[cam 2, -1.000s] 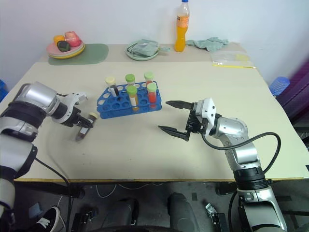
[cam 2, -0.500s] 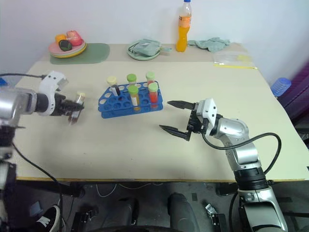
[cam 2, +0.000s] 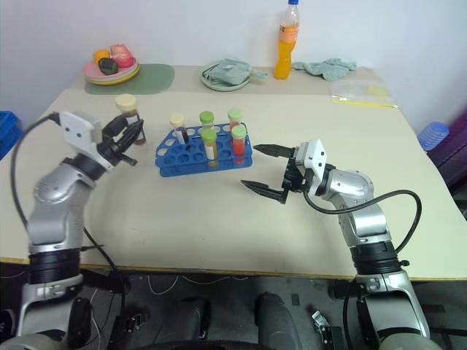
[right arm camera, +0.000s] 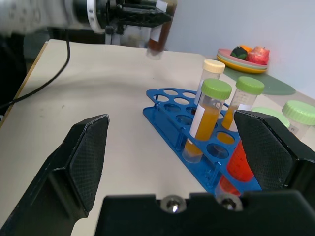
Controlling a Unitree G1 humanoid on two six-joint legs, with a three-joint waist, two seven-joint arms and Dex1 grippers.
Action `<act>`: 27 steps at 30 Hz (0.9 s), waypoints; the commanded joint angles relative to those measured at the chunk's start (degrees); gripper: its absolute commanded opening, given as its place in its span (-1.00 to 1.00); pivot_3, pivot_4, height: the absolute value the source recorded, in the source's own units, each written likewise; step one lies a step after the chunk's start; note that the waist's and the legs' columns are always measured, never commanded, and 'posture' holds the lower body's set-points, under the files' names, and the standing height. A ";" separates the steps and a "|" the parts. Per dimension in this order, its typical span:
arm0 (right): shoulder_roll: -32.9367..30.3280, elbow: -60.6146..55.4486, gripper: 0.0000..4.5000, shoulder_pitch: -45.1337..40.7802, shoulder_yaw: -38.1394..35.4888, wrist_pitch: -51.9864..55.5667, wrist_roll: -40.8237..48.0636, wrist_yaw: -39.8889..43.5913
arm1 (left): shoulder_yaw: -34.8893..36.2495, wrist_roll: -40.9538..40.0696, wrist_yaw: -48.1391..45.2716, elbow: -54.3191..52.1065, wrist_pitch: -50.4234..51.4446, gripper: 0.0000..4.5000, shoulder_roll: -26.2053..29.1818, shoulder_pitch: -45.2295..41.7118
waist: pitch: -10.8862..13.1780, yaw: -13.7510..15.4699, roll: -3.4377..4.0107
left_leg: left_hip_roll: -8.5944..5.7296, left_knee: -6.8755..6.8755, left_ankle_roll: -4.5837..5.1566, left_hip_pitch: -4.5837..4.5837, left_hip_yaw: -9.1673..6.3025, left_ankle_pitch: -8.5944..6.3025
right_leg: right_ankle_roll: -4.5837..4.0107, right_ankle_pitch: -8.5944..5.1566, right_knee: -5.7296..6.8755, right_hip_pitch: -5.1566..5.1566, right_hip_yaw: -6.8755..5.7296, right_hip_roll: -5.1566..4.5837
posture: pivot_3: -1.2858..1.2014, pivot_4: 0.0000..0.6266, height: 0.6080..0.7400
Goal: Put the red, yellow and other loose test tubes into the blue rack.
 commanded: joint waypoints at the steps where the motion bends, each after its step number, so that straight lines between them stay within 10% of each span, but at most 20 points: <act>1: -0.03 -2.04 1.00 -0.48 -1.70 0.03 0.50 -1.51 | -3.39 3.93 1.88 3.77 -10.83 -0.63 -2.14 -0.47 | 0.00 -0.17 0.00 | 0.00 -0.01 0.00 0.01 0.01 0.00 | 0.00 0.00 0.01 -0.01 0.00 0.01 | 0.03 -0.52 1.00; 27: -1.98 -4.49 1.00 0.14 -3.96 2.11 1.63 -4.93 | -9.23 2.82 1.93 20.71 -22.53 -0.63 -9.11 -3.26 | -0.02 -0.18 -0.01 | 0.02 0.02 0.02 0.03 0.00 0.00 | 0.00 0.00 0.03 0.02 0.00 0.10 | 0.03 -0.52 1.00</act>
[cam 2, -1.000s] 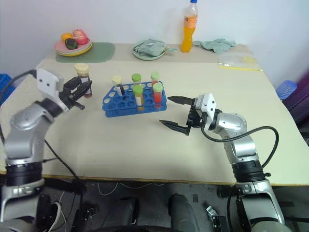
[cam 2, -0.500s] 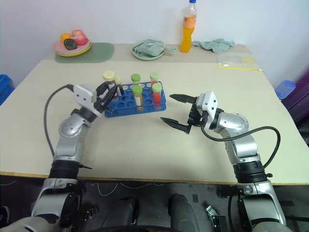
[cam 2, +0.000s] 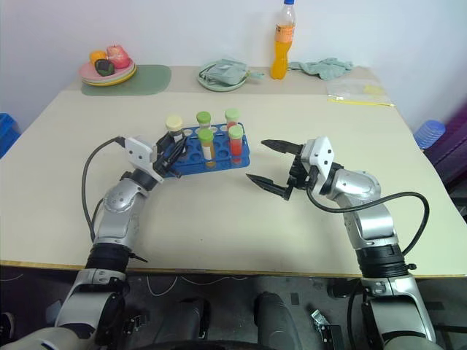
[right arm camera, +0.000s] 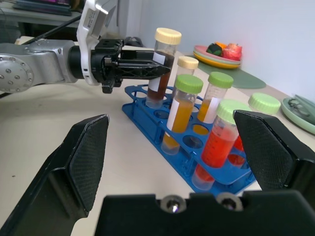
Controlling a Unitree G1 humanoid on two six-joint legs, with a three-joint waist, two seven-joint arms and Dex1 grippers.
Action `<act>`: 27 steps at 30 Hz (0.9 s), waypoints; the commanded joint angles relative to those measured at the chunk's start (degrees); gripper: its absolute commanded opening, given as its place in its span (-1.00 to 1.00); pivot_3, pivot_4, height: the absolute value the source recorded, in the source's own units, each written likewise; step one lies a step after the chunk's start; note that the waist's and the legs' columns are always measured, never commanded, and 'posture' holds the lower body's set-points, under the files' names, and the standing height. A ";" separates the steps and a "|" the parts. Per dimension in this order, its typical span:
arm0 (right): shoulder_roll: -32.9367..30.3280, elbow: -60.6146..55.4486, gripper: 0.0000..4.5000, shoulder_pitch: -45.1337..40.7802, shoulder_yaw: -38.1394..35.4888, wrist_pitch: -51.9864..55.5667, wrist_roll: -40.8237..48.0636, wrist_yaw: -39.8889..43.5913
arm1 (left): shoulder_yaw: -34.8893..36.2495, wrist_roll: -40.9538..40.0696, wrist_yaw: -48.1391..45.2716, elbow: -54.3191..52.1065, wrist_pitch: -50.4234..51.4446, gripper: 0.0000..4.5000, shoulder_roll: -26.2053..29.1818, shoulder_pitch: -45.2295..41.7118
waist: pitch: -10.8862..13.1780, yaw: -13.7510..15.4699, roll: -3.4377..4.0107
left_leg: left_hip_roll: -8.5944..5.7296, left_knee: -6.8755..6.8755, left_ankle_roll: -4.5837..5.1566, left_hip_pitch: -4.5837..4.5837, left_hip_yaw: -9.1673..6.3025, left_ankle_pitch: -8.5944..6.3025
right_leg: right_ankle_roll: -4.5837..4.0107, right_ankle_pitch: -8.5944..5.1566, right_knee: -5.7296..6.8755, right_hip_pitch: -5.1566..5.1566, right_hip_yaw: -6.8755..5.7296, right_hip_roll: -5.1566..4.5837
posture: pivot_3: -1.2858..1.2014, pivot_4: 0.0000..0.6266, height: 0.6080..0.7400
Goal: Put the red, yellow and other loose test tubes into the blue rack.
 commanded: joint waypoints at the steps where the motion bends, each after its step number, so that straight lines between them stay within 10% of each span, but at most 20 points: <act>1: -0.50 -2.12 1.00 -1.59 -2.87 1.20 1.96 -0.99 | -0.48 -0.06 -0.63 -1.63 -0.14 -0.63 0.79 1.49 | 0.00 0.00 0.01 | 0.00 0.00 0.00 0.00 0.00 0.00 | 0.00 0.00 0.00 0.00 0.00 0.00 | 0.03 -0.52 1.00; 27: -0.34 -1.95 1.00 -2.78 -2.61 1.96 1.60 -0.72 | 1.43 -4.90 1.30 2.15 3.04 -0.63 -1.16 0.50 | -0.05 0.03 0.07 | 0.00 0.00 0.00 0.05 -0.02 0.00 | 0.00 0.00 -0.01 0.07 0.00 0.01 | 0.03 -0.52 1.00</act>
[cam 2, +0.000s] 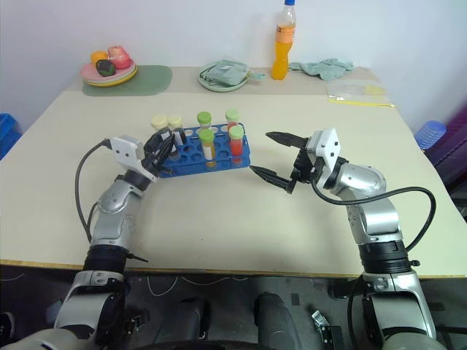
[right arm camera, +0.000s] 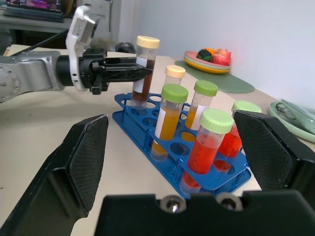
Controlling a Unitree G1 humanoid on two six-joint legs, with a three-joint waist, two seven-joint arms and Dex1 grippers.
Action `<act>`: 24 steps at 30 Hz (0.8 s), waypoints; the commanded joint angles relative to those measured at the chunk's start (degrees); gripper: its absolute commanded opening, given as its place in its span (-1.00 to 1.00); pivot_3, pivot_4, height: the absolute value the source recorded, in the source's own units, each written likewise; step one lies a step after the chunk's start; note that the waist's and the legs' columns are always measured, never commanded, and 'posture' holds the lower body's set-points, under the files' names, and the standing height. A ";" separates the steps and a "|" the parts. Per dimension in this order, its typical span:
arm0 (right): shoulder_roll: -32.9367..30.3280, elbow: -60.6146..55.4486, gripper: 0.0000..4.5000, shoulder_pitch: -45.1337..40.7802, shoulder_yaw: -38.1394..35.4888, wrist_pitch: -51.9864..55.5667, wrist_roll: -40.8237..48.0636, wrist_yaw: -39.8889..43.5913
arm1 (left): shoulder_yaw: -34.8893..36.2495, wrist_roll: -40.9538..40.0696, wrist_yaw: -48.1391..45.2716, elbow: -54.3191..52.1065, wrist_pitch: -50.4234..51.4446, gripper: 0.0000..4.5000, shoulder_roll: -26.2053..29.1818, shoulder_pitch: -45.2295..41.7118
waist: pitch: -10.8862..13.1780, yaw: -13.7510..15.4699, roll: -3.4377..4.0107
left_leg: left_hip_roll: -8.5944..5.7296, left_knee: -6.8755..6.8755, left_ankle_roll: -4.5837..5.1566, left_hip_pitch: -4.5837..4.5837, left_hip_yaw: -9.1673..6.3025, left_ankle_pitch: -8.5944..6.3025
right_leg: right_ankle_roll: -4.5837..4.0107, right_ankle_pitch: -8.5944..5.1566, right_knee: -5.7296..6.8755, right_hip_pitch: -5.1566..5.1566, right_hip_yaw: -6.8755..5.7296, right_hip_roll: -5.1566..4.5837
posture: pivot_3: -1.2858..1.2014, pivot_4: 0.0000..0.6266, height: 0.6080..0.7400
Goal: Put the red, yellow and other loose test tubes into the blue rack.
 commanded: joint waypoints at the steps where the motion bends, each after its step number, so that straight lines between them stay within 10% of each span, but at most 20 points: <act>1: -0.10 -1.93 1.00 -1.21 -0.87 -0.12 0.50 -0.20 | -1.33 0.27 -1.37 1.09 0.34 -0.63 -0.78 0.63 | 0.00 -0.02 0.00 | 0.00 0.00 0.00 0.00 0.00 0.00 | 0.00 0.00 0.00 0.00 0.00 0.00 | 0.03 -0.52 1.00; 24: -0.12 -0.56 1.00 -1.86 -1.13 -0.75 0.00 -0.05 | -0.34 0.03 -0.49 -0.94 1.36 -0.63 -0.75 2.96 | -0.03 -0.07 0.02 | 0.00 0.00 0.00 0.02 -0.01 0.00 | 0.00 0.00 0.00 0.01 0.00 0.01 | 0.03 -0.52 1.00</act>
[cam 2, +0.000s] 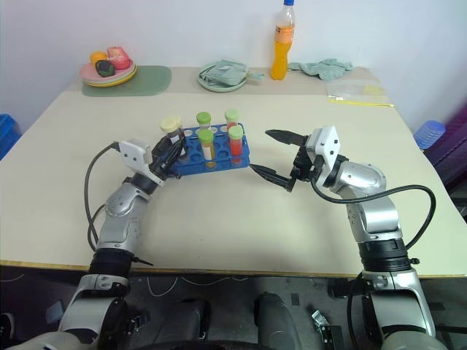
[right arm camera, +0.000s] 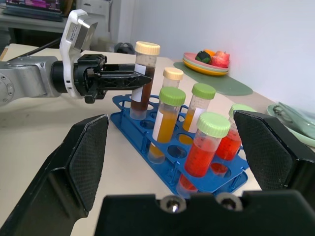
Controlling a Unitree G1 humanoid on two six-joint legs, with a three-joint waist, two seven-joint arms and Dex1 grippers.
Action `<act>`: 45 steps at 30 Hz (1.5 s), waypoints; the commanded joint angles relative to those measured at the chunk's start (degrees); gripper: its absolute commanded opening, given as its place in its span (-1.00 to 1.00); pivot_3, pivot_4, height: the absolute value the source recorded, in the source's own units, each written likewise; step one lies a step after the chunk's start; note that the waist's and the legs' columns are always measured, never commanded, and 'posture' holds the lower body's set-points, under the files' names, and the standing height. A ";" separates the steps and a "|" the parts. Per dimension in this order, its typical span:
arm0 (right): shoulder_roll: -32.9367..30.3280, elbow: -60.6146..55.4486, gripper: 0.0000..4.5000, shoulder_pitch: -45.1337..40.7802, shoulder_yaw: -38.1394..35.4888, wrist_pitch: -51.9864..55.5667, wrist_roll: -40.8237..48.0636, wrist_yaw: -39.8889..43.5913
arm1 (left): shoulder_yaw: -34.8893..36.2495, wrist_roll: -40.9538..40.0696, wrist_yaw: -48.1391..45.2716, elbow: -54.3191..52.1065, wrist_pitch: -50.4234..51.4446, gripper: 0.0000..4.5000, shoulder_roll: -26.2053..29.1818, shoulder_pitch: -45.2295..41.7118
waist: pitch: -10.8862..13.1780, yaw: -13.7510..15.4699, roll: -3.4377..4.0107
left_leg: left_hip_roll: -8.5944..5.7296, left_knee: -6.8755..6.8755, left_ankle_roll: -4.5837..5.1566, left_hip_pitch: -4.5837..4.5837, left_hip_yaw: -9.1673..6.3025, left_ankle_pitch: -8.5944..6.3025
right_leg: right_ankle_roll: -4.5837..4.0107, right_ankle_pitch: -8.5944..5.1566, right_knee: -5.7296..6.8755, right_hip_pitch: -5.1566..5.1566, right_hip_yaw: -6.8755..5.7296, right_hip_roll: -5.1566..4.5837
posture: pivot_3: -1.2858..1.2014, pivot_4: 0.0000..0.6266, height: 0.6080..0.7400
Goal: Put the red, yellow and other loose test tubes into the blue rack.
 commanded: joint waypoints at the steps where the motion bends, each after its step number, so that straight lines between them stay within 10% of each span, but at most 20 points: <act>1: -0.10 -0.58 1.00 -1.10 -1.13 -0.77 0.36 -0.04 | 1.04 0.35 0.68 1.61 0.79 -0.63 1.09 1.47 | 0.00 -0.06 0.00 | 0.00 0.00 0.00 0.00 0.00 0.00 | 0.00 0.00 0.00 0.00 0.00 0.00 | 0.03 -0.52 1.00; 9: 0.12 -0.21 1.00 -1.13 -0.95 -1.17 0.18 0.08 | 1.42 -1.74 -0.60 1.47 2.43 -0.63 0.54 2.39 | 0.00 -0.34 0.00 | 0.03 -0.04 0.00 0.00 0.01 0.00 | 0.00 0.00 0.00 -0.04 0.00 0.03 | 0.03 -0.52 1.00; 17: 0.35 0.42 1.00 -1.46 -0.82 -1.60 0.10 0.40 | 1.49 -3.07 -2.18 -2.30 2.92 0.98 1.00 3.07 | 0.00 -0.05 0.00 | 0.02 -0.03 0.00 -0.03 0.00 0.00 | 0.00 0.00 -0.01 -0.03 0.00 0.02 | 0.03 -0.52 1.00; 28: -0.05 2.13 1.00 -0.85 -1.04 -2.88 0.27 2.00 | 8.87 -16.46 -11.06 -24.05 22.01 0.98 16.63 14.51 | 0.02 -0.14 0.03 | 0.07 -0.07 0.00 -0.03 -0.03 0.00 | -0.02 -0.01 -0.01 -0.06 0.00 0.03 | 0.03 -0.52 1.00; 40: -14.09 -4.34 1.00 12.34 -8.01 5.29 7.51 13.50 | 12.82 -22.23 -43.79 -21.34 22.07 0.98 37.34 20.90 | 0.08 0.01 0.10 | 0.07 -0.13 0.06 -0.06 0.04 -0.04 | -0.22 -0.14 -0.14 -0.03 -0.01 0.00 | 0.03 -0.52 1.00; 45: -19.44 -3.46 1.00 19.77 -16.80 4.27 8.42 15.54 | 11.68 -20.02 -45.56 -19.77 19.36 0.98 37.48 18.80 | 0.08 -0.02 0.11 | 0.10 -0.12 0.06 -0.01 0.14 -0.04 | -0.23 -0.15 -0.13 -0.03 0.02 0.03 | 0.03 -0.52 1.00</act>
